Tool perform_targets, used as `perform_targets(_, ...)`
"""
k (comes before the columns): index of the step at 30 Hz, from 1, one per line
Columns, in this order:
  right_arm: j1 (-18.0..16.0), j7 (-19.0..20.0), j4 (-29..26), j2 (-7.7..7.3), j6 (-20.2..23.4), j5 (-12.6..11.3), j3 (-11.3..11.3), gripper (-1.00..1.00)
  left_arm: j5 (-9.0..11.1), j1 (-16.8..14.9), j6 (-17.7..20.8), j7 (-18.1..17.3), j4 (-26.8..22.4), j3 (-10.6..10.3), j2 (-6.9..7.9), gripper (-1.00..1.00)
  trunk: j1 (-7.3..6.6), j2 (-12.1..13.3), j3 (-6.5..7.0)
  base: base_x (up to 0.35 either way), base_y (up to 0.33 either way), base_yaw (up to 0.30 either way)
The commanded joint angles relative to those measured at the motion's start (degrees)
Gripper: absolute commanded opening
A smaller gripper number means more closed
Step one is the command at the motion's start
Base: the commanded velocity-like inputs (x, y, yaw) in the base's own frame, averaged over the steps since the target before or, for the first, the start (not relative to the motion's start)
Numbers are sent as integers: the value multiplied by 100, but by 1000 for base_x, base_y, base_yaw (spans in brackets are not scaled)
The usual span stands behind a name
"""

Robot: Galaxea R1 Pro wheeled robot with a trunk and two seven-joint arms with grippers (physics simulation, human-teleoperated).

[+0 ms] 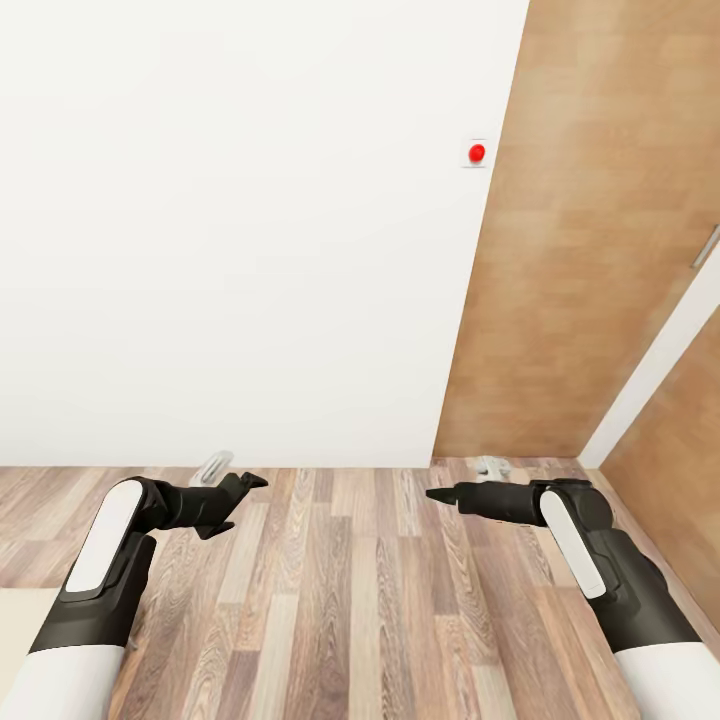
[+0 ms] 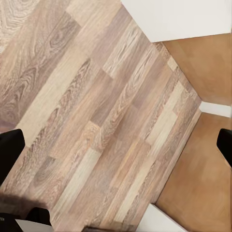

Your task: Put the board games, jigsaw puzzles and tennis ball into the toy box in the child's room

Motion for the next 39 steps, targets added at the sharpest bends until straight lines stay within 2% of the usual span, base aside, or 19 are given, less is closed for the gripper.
perform_targets(1, -4, 59, -4, -4, 12, 59, 2, 100, 55, -6, 16, 60, -4, 5, -1, 100, 4, -4, -6, 338, 0, 220)
perform_targets(19, -10, 52, 7, -7, 12, 68, 6, 100, 59, -10, -8, 46, -4, 8, -14, 100, 4, -4, -6, 289, 0, 274)
perform_targets(39, -11, 52, 3, -4, 12, 73, 15, 100, 95, -11, -30, 49, 5, 8, -13, 100, 4, -4, -6, 42, 0, 295)
